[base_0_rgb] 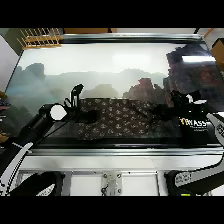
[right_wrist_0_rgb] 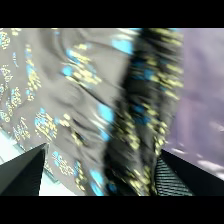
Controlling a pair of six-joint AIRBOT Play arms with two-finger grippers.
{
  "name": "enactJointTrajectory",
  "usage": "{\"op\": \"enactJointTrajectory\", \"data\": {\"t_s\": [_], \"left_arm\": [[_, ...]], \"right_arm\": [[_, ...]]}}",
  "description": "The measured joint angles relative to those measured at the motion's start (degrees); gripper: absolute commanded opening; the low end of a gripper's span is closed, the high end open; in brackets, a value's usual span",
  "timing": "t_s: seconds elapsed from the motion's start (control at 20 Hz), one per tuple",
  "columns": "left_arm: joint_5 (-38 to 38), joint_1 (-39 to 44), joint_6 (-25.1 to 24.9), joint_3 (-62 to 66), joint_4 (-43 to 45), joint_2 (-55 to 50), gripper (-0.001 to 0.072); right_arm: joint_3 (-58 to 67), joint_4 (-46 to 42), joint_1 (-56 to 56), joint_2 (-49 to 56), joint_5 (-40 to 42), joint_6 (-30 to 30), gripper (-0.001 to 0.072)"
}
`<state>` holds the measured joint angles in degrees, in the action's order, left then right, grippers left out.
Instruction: Fold the clothes and pants, and hang the long-sleeved shirts on hangers.
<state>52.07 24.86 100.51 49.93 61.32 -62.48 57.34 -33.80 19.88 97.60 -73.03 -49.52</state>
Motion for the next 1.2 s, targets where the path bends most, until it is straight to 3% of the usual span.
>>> {"op": "enactJointTrajectory", "data": {"t_s": [0.25,0.3,0.35,0.4,0.5,0.7,0.85,1.2], "left_arm": [[0.4,0.0,0.0,0.0,0.0,0.0,0.0005],[0.5,0.0,0.0,0.0,0.0,0.0,0.0005],[0.6,0.0,0.0,0.0,0.0,0.0,0.0004],[0.6,0.0,0.0,0.0,0.0,0.0,0.0004],[0.6,0.0,0.0,0.0,0.0,0.0,0.0004],[0.5,0.0,0.1,0.0,0.0,0.0,0.0004],[0.4,0.0,0.1,0.0,0.1,0.0,0.0004],[0.2,0.0,0.1,0.0,0.1,0.0,0.0004]], "right_arm": [[0.0,0.7,-3.8,0.3,1.1,0.0,0.0706],[0.0,0.8,-4.3,0.3,1.3,0.1,0.0513],[0.0,0.1,-4.7,0.3,2.0,0.1,0.0191],[-0.1,-0.4,-5.1,0.4,2.2,0.1,0.0082],[0.0,0.4,-5.5,0.3,1.8,0.4,0.0016],[0.4,0.4,-5.9,-0.5,1.0,1.1,0.0014],[4.5,0.4,-5.8,-2.1,0.8,-1.8,0.0014],[27.5,-9.2,-3.5,-3.1,10.2,-24.7,0.0014]]}}
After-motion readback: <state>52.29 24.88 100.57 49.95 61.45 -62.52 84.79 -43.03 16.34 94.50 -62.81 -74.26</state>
